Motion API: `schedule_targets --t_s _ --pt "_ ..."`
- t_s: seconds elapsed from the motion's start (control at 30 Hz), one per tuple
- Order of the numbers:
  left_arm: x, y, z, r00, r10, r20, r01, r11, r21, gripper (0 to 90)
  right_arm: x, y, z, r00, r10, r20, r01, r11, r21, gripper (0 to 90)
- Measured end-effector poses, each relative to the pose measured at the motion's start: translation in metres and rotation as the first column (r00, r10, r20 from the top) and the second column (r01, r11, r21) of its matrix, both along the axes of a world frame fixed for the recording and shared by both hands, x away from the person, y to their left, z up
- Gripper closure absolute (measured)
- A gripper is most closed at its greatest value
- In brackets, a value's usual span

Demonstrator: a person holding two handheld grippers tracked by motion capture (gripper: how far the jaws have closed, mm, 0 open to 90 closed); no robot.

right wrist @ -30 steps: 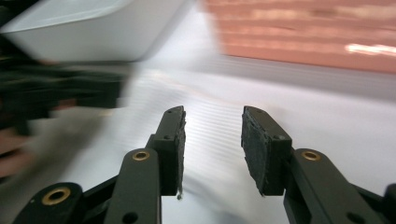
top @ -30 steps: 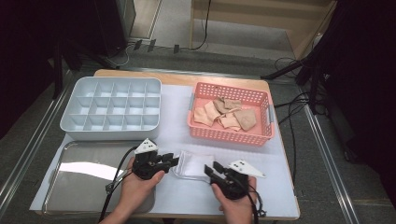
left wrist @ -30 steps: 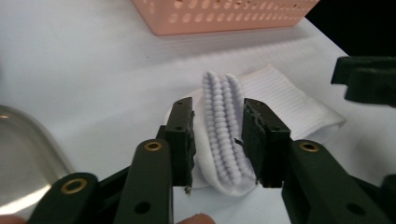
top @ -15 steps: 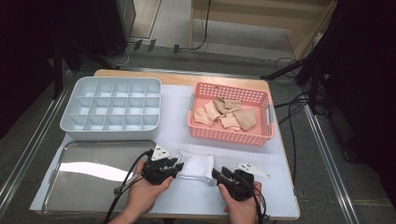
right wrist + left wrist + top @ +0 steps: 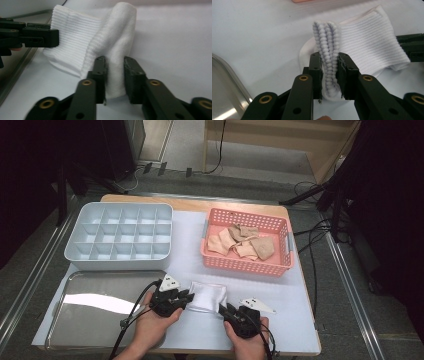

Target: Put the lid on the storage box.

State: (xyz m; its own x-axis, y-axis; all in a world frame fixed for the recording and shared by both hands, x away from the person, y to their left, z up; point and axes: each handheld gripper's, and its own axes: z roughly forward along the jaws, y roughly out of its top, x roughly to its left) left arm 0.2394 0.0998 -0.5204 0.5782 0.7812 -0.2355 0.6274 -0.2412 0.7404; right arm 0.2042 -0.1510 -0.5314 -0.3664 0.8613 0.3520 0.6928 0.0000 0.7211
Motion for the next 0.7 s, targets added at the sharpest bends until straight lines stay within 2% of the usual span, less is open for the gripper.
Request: schedule_targets --t_s 0.07,0.13,0.2,0.3,0.33,0.4,0.47,0.5,0.57,0.67,0.7 --pt "-0.002 -0.001 0.001 0.9998 -0.011 0.016 0.011 0.9996 0.024 77.2 0.0 0.0 0.002 0.9999 0.011 0.011 -0.011 0.9998 -0.019 82.5" --pt "-0.002 -0.003 0.003 0.9996 -0.022 0.019 0.021 0.999 0.038 78.4 0.002 -0.004 0.003 0.9999 0.012 0.01 -0.012 0.9998 -0.016 84.1" --pt "-0.002 -0.002 0.003 0.9996 -0.026 0.005 0.026 0.9996 0.014 78.9 0.004 -0.01 0.003 1.0 0.002 0.007 -0.002 1.0 -0.005 84.7" --pt "-0.002 -0.004 0.002 0.9996 -0.029 -0.006 0.029 0.9996 0.006 79.1 0.005 -0.013 0.005 0.9999 -0.007 0.015 0.007 0.9997 -0.023 85.0" --pt "-0.001 -0.007 0.001 0.9992 -0.036 -0.016 0.036 0.9993 -0.001 79.0 0.005 -0.016 0.008 0.9995 0.0 0.031 0.002 0.9983 -0.057 85.3" --pt "0.0 -0.011 0.002 0.9985 -0.043 -0.033 0.043 0.9991 -0.001 78.8 0.005 -0.018 0.011 0.9991 0.002 0.042 0.001 0.9969 -0.079 85.3" --pt "0.001 -0.014 0.001 0.9984 -0.041 -0.038 0.041 0.9991 -0.008 78.2 0.006 -0.022 0.01 0.9985 0.0 0.054 0.004 0.9967 -0.081 85.2" --pt "0.002 -0.014 0.001 0.9983 -0.039 -0.042 0.039 0.9992 -0.003 77.9 0.006 -0.023 0.01 0.9991 -0.004 0.042 0.007 0.9975 -0.071 84.9" --pt "0.002 -0.014 0.0 0.9985 -0.034 -0.043 0.034 0.9994 -0.01 77.6 0.008 -0.026 0.008 0.9995 0.004 0.031 -0.003 0.9996 -0.028 81.4" --pt "0.003 -0.015 -0.001 0.9985 -0.028 -0.046 0.027 0.9995 -0.019 77.4 0.004 -0.033 0.012 0.9975 -0.041 0.057 0.04 0.9991 0.014 63.5" --pt "0.004 -0.014 -0.001 0.9985 -0.028 -0.047 0.027 0.9995 -0.019 77.3 0.002 -0.035 0.013 0.9963 -0.056 0.064 0.055 0.9981 0.029 61.2"
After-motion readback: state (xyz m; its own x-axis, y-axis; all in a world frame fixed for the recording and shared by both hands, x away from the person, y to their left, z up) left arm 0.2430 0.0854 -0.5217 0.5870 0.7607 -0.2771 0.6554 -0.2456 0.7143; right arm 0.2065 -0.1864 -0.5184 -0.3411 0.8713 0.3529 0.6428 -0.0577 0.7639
